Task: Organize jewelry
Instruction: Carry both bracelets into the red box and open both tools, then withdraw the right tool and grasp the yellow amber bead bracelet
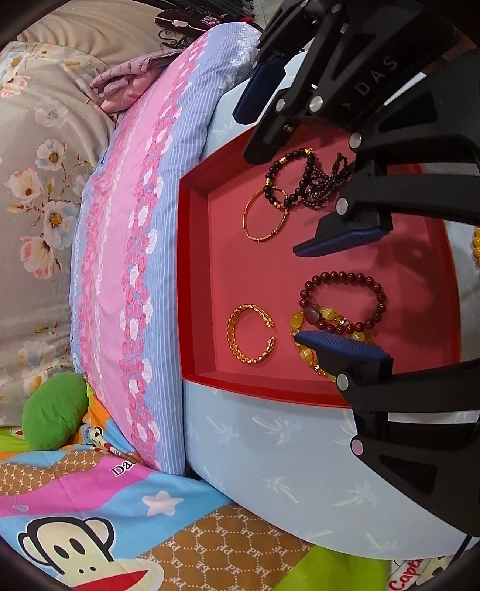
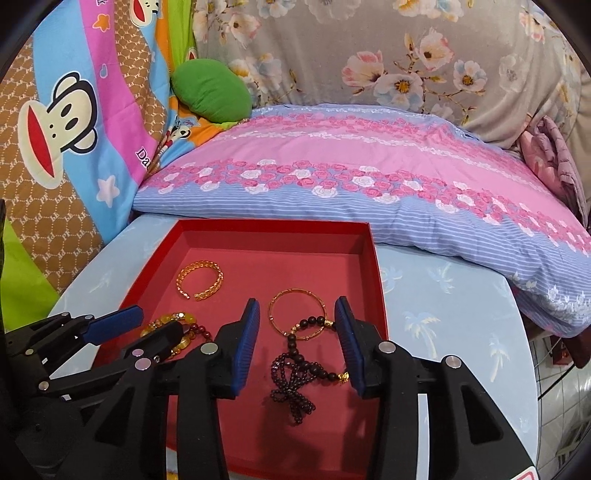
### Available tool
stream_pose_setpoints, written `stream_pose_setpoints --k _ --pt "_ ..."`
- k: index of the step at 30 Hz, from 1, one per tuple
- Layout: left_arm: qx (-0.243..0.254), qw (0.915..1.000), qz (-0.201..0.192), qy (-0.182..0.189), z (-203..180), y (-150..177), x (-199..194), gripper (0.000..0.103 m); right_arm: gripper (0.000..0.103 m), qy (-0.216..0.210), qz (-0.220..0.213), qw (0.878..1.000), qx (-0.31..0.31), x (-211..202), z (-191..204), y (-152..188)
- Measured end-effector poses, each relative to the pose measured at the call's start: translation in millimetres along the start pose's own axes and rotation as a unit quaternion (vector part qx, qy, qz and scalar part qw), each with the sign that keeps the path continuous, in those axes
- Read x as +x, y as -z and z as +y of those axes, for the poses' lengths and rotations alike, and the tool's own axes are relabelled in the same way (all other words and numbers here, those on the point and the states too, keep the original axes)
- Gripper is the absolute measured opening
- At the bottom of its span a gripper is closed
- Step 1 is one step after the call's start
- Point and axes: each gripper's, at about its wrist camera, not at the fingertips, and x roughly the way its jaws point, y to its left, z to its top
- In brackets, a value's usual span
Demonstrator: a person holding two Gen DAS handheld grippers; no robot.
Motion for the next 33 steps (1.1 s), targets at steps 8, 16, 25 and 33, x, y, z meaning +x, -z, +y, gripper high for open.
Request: stream_pose_setpoints --k 8,16,25,33 --pt "0.016 0.9998 -0.015 -0.002 -10 13 -32 0.047 0.048 -0.008 -0.016 1.000 0.001 -36 9 5" --pt "0.013 0.9996 -0.025 -0.002 -12 29 -65 0.048 0.048 -0.011 -0.027 1.000 0.007 -74 15 19" --pt "-0.012 0.9997 -0.017 -0.010 6 61 -89 0.048 0.049 -0.022 -0.016 1.000 0.012 -103 22 53" --pt "-0.036 0.9991 0.008 -0.019 28 96 -93 0.048 0.049 -0.023 0.024 0.999 0.009 -102 28 96"
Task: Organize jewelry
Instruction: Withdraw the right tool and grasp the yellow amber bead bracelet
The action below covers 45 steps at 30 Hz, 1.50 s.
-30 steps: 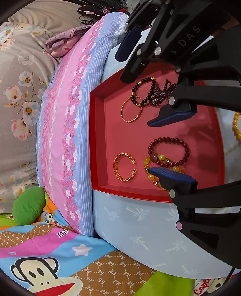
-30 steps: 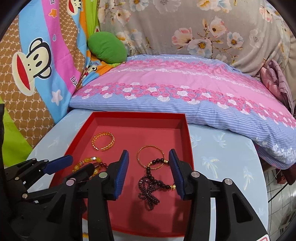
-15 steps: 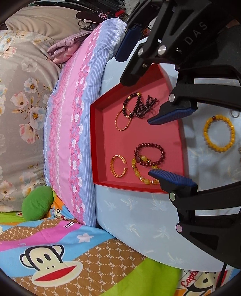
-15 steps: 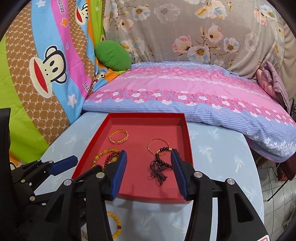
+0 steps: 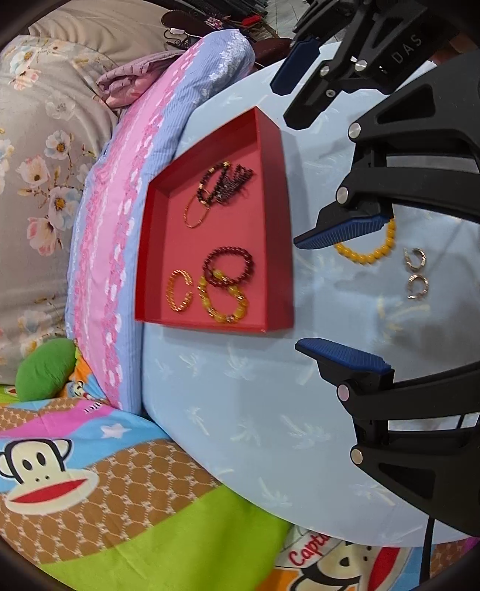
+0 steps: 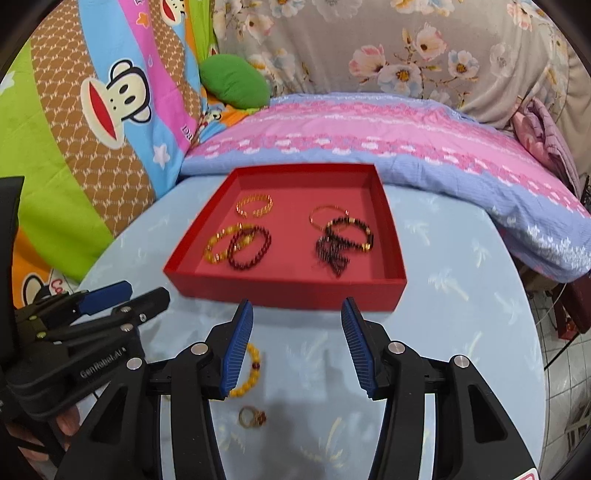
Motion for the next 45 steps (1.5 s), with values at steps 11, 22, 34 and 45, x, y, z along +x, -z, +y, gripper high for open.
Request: stream_pose_setpoints --k 11,22,34,45 --pt "-0.001 0.9998 0.020 -0.005 8 29 4 0.048 0.049 0.000 0.035 0.999 -0.006 9 9 36" --pt "-0.009 0.9993 0.029 -0.021 22 40 7 0.048 0.049 -0.008 0.048 0.999 -0.013 20 15 41" --pt "-0.027 0.9985 0.036 -0.033 44 42 11 0.048 0.049 -0.013 0.063 0.998 -0.028 45 26 37" --pt "-0.033 0.9981 0.038 -0.035 50 43 14 0.048 0.008 -0.010 0.085 0.995 -0.045 70 33 42"
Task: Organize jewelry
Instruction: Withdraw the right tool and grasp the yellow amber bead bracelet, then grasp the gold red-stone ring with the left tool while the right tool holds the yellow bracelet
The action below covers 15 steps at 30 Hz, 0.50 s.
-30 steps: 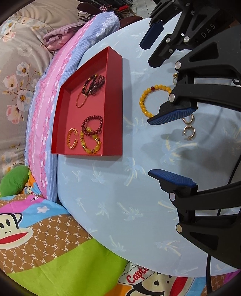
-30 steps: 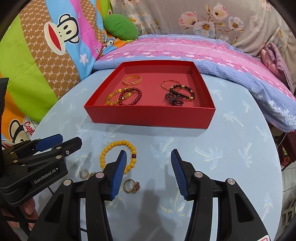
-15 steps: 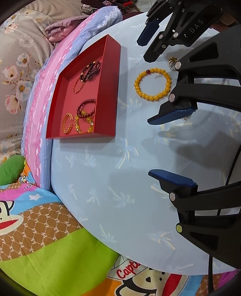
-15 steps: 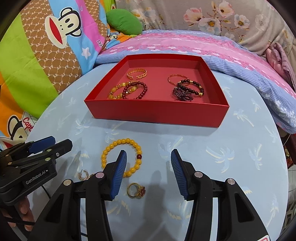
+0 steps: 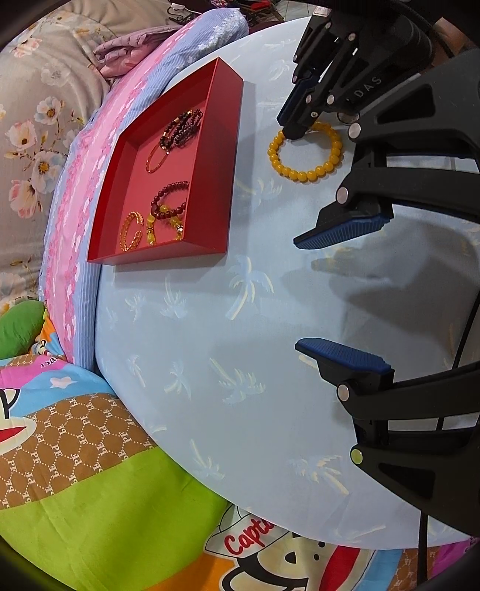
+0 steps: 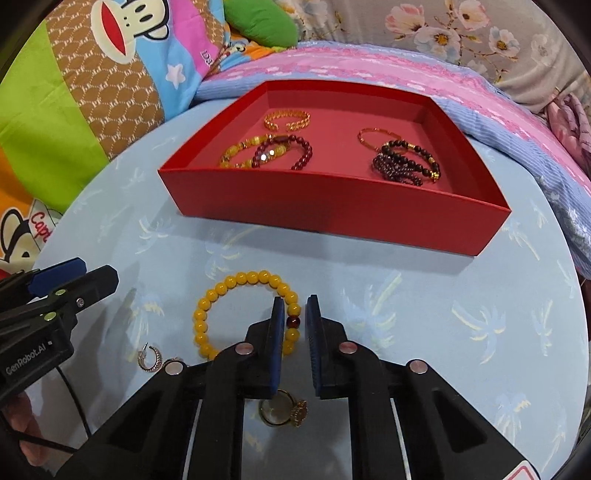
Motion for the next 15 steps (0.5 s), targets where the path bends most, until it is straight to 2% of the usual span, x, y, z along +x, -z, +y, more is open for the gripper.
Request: stream_pose_setpoints --k 8,15 --pt "0.010 0.9999 -0.001 0.006 -10 3 -4 0.048 0.007 0.031 -0.004 0.998 0.050 -11 -46 9" --pt "0.029 0.9993 -0.002 0.022 -32 10 -10 0.048 0.007 0.044 0.002 0.996 0.078 -31 -77 35"
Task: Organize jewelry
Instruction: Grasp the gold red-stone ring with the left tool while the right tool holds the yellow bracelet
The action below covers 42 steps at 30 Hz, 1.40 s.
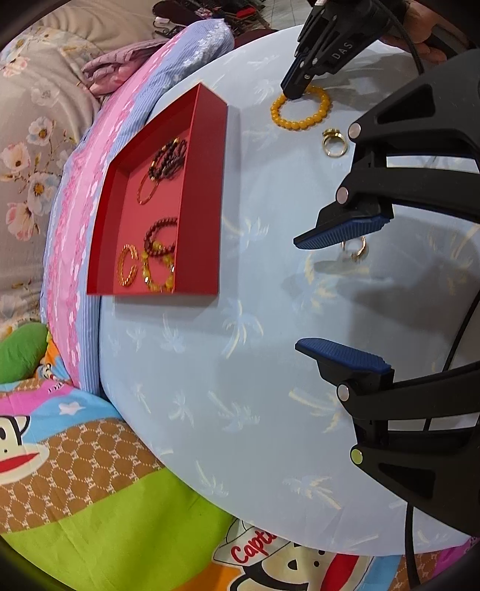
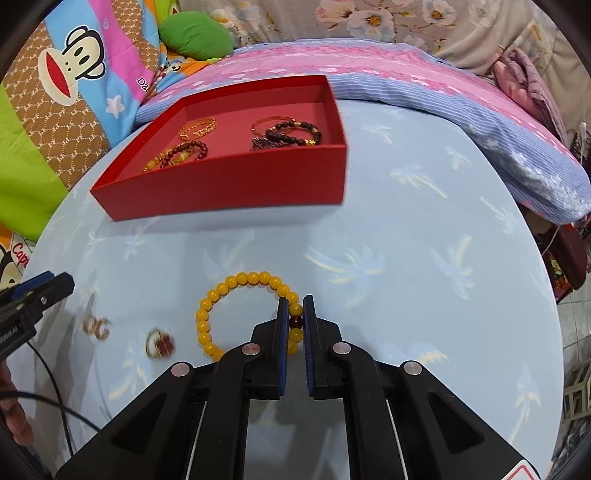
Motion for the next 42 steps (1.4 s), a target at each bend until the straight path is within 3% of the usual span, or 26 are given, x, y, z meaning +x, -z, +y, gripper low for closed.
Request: stream_pose_setpoints --k 12,22,29,33,38,42 --pt "0.049 0.9972 0.011 0.055 -63 12 -1 0.048 0.007 0.001 -0.002 1.000 -0.001 -15 -8 22" --pt "0.059 0.9933 0.032 0.094 -83 16 7 0.048 0.007 0.001 -0.002 1.000 0.011 -16 -19 23" --pt "0.070 0.9913 0.048 0.100 -94 20 17 0.047 0.007 0.008 -0.004 1.000 0.008 -20 -25 28" --pt "0.077 0.9916 0.049 0.092 -95 20 20 0.041 0.007 0.007 -0.005 1.000 0.009 -21 -26 29" --pt "0.092 0.9908 0.048 0.087 -98 20 21 0.024 0.007 0.004 -0.005 1.000 0.010 -22 -27 30" --pt "0.097 0.9904 0.047 0.087 -100 20 20 0.022 0.007 0.002 -0.005 1.000 0.009 -22 -25 29"
